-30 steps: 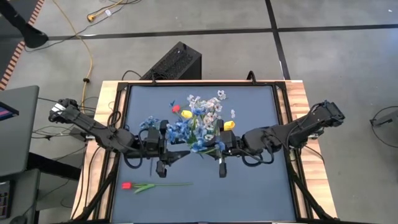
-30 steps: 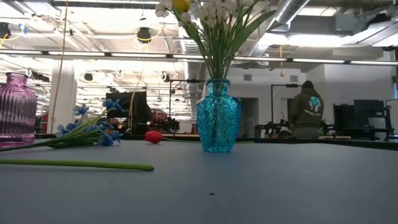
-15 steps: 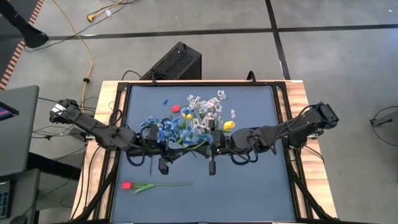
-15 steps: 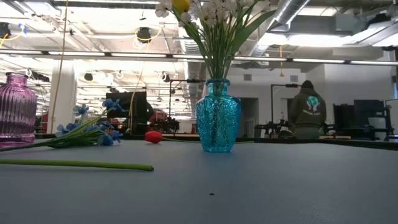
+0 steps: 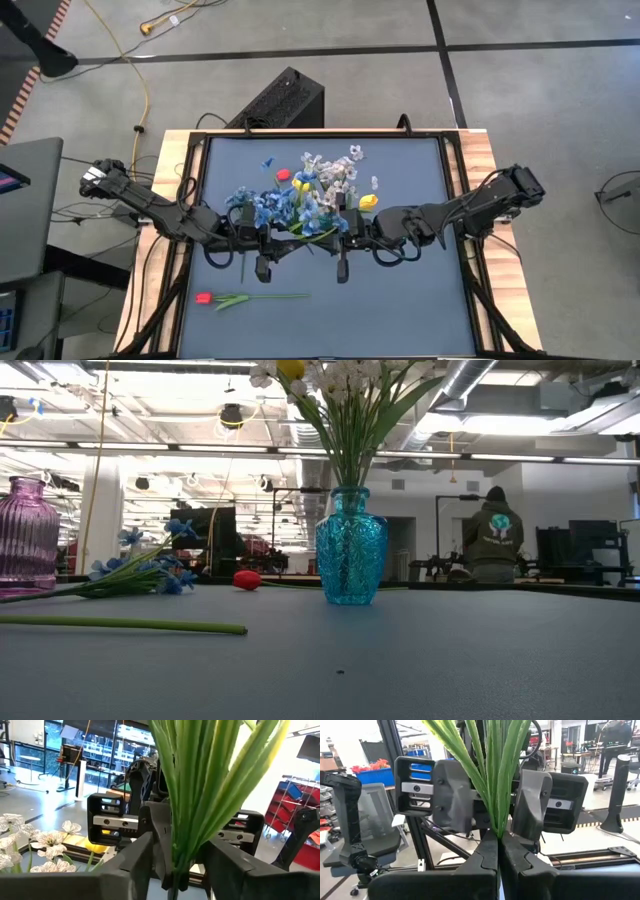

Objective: Sort flowers into vase by color
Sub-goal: Put the bottom blue flowers into the purple vase

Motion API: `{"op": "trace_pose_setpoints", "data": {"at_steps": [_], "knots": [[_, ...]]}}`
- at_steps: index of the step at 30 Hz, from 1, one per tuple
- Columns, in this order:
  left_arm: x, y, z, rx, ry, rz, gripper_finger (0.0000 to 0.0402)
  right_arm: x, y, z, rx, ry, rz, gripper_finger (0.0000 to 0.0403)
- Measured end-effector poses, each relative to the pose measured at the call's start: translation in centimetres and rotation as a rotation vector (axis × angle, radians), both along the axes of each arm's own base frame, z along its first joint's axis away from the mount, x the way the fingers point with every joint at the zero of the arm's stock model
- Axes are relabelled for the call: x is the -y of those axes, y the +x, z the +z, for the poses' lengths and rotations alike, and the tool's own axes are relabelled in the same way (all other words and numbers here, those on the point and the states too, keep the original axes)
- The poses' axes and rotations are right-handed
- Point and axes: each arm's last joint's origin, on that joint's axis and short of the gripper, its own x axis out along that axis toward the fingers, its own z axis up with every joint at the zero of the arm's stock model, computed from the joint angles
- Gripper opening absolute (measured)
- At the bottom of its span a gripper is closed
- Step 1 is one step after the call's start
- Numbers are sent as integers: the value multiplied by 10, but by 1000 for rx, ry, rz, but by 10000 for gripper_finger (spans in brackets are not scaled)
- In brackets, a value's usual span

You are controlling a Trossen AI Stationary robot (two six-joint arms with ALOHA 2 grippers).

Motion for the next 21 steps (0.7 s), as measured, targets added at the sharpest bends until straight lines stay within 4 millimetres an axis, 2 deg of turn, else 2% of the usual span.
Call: {"op": "trace_pose_setpoints", "data": {"at_steps": [4, 9, 15, 21], "knots": [[0, 0, 1, 4, 20, 2, 93, 0, 0, -1, -8, 12, 1, 32], [0, 0, 2, 20, 56, -14, 13, 0, 0, -1, -8, 11, 1, 72], [-1, -4, 5, 16, 85, -15, 7, 0, 0, 0, -7, 14, 1, 156], [-20, -41, 22, -47, 103, 64, 4, -6, -12, 9, 7, 71, 35, 241]]}}
